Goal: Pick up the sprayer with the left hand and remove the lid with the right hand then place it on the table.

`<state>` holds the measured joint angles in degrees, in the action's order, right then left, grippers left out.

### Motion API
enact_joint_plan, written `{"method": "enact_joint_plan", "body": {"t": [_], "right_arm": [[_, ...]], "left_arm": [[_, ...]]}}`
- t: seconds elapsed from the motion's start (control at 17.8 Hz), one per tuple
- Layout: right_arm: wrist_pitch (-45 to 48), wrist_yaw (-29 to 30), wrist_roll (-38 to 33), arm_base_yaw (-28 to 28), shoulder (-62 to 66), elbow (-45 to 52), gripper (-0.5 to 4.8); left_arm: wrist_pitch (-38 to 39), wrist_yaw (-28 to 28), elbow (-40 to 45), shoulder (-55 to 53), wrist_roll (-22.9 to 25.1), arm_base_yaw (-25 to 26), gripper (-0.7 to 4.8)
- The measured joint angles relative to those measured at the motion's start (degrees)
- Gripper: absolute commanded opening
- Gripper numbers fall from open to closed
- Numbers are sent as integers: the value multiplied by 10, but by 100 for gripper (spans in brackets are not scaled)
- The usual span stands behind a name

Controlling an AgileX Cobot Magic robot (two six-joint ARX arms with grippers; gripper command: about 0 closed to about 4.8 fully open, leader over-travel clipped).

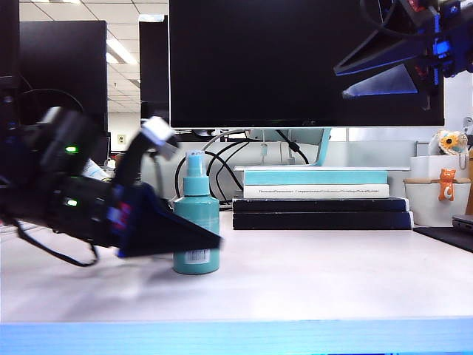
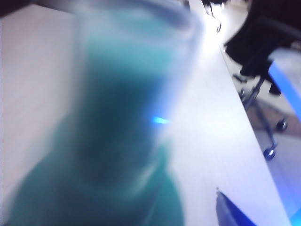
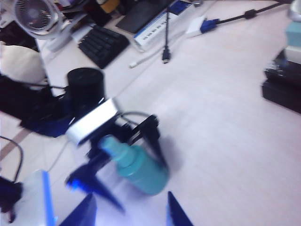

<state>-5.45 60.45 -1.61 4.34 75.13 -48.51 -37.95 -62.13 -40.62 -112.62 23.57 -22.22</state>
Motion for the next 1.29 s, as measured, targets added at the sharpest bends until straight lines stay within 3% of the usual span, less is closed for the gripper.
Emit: {"method": "enact_joint_plan", "body": {"t": [0.17,0.28,0.51,0.68,0.84,1.01,1.18,1.29], "right_arm": [[0,-24,0,0,0,0,194],[0,-28,1,0,0,0,193],[0,-28,2,0,0,0,194],[0,-29,2,0,1,1,194],[0,-28,2,0,6,1,194],[0,-30,2,0,12,1,193],[0,-34,2,0,15,1,193],[0,-34,2,0,15,1,193]], "left_arm": [[12,73,0,0,26,-36,477],[13,91,0,0,28,-44,477],[10,89,0,0,21,-30,479],[-46,63,0,0,-28,-30,479],[-69,60,0,0,-39,-30,476],[-69,60,0,0,-39,-30,312],[-72,62,1,0,-41,-30,264],[-73,62,1,0,-41,-31,204]]}}
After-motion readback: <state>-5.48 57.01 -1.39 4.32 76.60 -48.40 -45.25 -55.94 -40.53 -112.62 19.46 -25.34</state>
